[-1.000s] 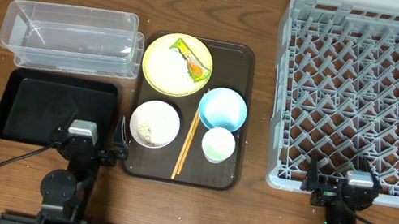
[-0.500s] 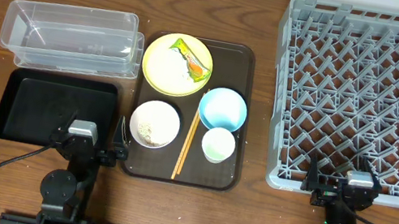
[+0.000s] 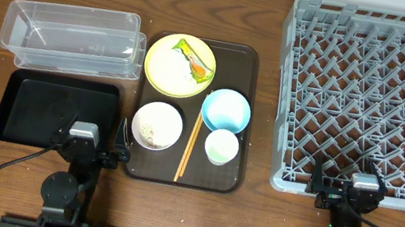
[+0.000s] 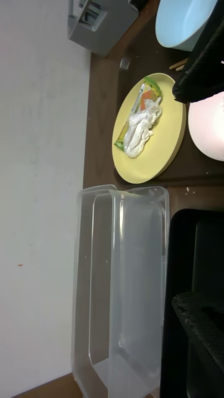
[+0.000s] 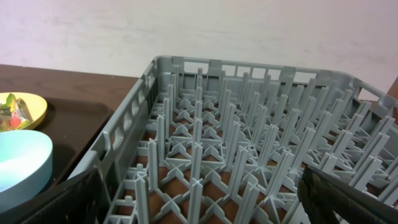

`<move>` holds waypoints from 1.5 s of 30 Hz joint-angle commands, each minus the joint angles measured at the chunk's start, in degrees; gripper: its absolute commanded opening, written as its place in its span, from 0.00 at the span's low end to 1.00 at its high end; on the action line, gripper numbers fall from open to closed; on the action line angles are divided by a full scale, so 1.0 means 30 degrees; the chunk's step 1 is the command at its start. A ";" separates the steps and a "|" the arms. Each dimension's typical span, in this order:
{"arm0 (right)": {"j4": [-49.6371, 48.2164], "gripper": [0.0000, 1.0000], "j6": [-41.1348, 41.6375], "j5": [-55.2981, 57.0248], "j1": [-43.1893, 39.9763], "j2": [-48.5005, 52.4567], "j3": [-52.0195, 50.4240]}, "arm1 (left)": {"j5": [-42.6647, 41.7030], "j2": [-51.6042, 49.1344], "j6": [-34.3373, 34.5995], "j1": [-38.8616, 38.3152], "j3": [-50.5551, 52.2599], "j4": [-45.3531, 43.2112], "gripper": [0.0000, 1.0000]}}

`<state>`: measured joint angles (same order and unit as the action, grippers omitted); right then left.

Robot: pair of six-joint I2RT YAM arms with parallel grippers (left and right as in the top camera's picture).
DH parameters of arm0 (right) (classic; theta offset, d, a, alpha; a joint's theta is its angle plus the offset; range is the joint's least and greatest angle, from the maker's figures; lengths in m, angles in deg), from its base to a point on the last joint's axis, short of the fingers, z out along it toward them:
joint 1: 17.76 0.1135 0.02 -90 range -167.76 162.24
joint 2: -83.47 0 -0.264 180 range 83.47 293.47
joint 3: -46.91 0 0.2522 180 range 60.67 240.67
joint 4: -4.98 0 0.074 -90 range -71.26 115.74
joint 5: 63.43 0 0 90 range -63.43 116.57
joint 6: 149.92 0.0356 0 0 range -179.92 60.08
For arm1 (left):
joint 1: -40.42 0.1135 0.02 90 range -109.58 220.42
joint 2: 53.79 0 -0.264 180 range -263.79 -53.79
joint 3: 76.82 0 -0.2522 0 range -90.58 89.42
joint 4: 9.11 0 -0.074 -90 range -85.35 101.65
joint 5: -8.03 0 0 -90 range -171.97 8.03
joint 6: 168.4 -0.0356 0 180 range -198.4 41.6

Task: Sort waste into correct bins and load items into the dishwasher rack
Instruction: 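Move the left gripper toward the yellow plate with tissue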

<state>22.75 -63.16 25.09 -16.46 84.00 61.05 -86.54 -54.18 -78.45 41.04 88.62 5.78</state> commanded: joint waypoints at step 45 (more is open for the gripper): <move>0.3628 0.99 0.0350 0.1916 0.0044 1.0142 0.8728 | -0.0801 -0.8262 0.1625 -0.0058 -0.6681 0.4779 1.00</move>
<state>32.00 -63.03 30.47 -16.46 109.36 82.45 -88.05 -73.72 -74.08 41.04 74.30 18.50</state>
